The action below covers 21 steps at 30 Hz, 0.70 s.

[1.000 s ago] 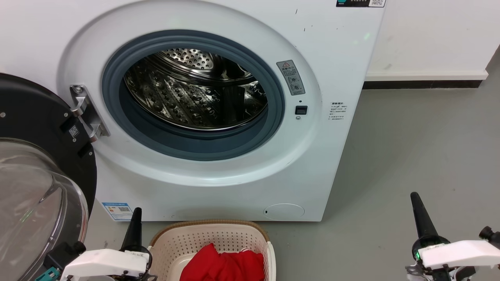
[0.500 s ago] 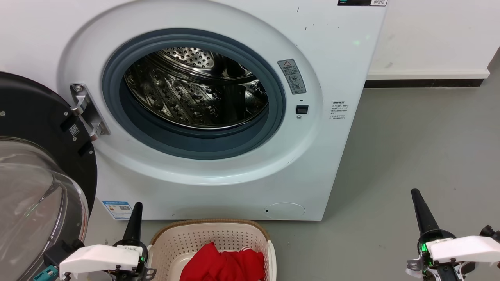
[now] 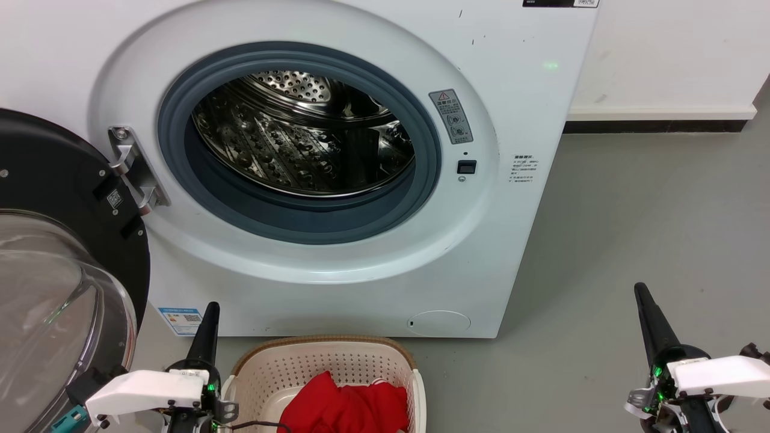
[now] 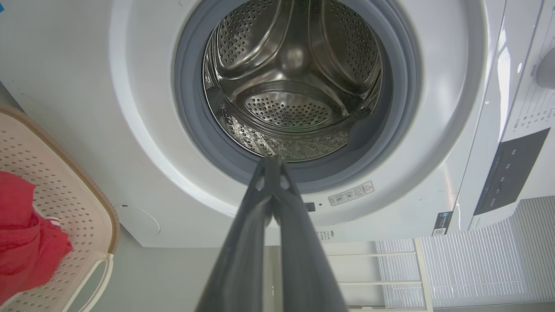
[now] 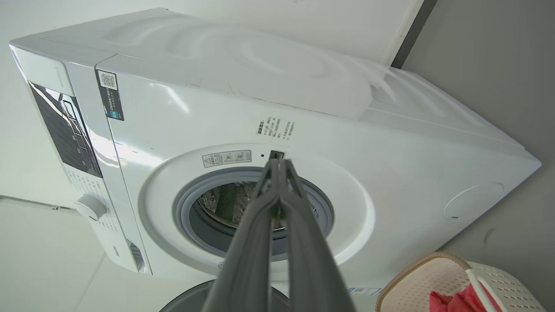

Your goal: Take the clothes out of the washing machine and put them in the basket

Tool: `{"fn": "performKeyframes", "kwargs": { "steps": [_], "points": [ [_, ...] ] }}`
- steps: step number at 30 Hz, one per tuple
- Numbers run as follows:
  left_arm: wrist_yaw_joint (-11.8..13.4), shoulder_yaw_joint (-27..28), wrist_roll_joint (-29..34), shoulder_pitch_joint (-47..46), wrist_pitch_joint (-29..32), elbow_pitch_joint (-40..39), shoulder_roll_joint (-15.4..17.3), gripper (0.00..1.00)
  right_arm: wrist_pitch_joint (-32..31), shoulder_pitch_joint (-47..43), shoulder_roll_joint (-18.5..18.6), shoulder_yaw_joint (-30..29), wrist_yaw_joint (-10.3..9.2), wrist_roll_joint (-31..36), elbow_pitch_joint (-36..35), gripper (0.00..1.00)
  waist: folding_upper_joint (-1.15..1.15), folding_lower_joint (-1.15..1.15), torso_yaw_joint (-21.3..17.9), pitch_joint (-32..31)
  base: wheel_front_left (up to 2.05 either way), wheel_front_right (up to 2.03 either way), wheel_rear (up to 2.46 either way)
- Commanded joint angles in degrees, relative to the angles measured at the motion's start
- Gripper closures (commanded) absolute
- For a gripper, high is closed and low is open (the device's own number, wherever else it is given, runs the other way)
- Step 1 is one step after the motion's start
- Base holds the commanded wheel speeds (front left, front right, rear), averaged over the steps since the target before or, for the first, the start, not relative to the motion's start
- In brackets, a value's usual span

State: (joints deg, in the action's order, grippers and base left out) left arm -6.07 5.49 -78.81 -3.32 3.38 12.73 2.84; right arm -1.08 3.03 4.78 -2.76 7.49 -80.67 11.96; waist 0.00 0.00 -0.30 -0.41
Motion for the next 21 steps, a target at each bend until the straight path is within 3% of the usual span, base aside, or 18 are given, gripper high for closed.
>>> {"fn": "performKeyframes", "kwargs": {
  "steps": [1,21],
  "points": [
    [-0.39,0.17,-1.07,-1.15,0.31,-0.07,0.06,1.00,-0.33,1.16,0.11,-0.18,0.01,-1.15,0.09,1.00,0.00,0.00,0.01,0.02,0.00,0.00,0.00],
    [-1.24,0.91,-10.20,-2.75,2.53,1.03,0.06,1.00,-2.81,2.86,-0.18,-1.16,0.00,-10.29,1.53,1.00,0.00,0.00,0.21,0.41,0.00,0.00,0.00]
  ]
}}
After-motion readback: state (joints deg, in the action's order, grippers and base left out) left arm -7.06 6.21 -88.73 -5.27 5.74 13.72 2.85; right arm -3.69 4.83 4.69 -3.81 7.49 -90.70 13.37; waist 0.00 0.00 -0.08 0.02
